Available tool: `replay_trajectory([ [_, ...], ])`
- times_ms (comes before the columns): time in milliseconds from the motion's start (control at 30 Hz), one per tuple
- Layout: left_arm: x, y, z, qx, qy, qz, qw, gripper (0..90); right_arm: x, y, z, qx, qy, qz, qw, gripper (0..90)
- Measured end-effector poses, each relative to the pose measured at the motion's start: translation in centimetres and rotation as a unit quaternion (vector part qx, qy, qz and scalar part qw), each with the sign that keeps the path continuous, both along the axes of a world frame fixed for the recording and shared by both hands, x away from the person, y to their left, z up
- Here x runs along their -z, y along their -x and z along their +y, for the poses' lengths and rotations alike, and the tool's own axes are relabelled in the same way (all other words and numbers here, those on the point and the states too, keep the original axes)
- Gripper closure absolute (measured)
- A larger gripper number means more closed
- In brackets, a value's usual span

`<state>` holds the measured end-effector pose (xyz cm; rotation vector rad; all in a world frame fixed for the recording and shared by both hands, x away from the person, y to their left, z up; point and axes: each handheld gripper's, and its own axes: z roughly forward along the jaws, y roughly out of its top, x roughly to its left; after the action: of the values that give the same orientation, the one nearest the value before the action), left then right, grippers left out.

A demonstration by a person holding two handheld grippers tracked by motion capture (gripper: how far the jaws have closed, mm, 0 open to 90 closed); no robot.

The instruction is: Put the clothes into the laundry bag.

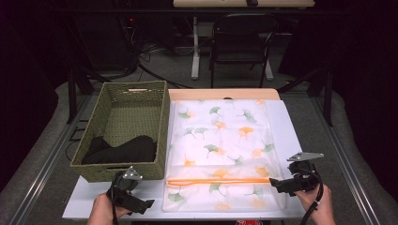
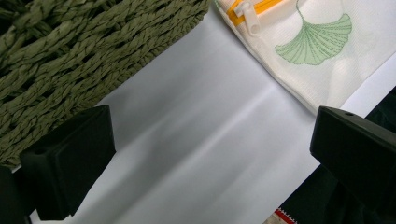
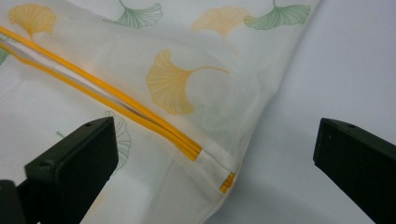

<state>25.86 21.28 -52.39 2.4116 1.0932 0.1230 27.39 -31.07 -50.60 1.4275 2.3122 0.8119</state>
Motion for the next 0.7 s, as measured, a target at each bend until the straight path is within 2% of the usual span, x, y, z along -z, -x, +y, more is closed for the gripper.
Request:
replay_trajectory([
  [167,0.2,-0.2,0.3,0.007,-0.001,-0.001,1.0000,0.3,-0.1,0.0,0.7,-0.018,-0.002,0.004,0.9998,0.0],
  [467,0.4,-0.3,0.1,0.012,-0.003,-0.001,0.9999,0.3,-0.7,-0.3,2.8,-0.056,0.005,-0.005,0.9984,0.0],
  [600,0.6,-0.5,0.2,0.009,0.003,0.004,0.9999,0.3,-0.8,-0.8,4.1,-0.073,0.015,0.000,0.9972,0.0],
  [700,0.6,-0.6,0.3,0.009,0.003,0.004,1.0000,0.3,-0.7,-1.5,5.5,-0.093,0.036,0.009,0.9950,0.0],
])
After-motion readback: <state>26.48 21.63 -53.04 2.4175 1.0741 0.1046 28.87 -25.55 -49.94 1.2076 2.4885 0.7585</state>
